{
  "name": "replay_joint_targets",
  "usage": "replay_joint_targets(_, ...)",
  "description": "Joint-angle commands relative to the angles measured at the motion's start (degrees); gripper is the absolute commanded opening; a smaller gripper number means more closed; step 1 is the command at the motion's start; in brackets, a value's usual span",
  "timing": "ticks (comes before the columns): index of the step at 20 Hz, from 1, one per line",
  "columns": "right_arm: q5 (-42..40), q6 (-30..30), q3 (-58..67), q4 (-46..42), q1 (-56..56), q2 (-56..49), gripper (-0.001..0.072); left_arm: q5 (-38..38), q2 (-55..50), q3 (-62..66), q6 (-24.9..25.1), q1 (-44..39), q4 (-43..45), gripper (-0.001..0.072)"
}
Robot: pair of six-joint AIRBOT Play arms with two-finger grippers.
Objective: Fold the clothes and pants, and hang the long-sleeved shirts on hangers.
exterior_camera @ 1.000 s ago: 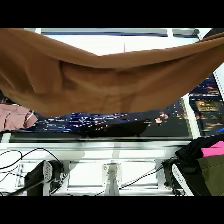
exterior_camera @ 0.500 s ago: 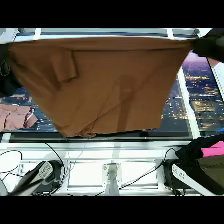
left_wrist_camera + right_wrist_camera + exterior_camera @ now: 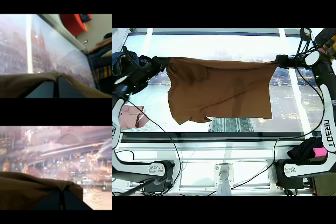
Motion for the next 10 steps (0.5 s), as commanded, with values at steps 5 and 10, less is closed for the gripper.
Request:
replay_joint_targets(5, -10.1, 0.02, 0.07, 0.57, -0.02, -2.91, 0.0349, 0.61, -3.41, -0.02, 9.88, -1.2, -8.68, 0.0098)
replay_joint_targets(10, -4.33, -0.04, 0.07, -3.76, -0.11, -2.19, 0.0575, -3.82, -3.08, -0.02, 9.86, 1.6, -3.21, 0.072)
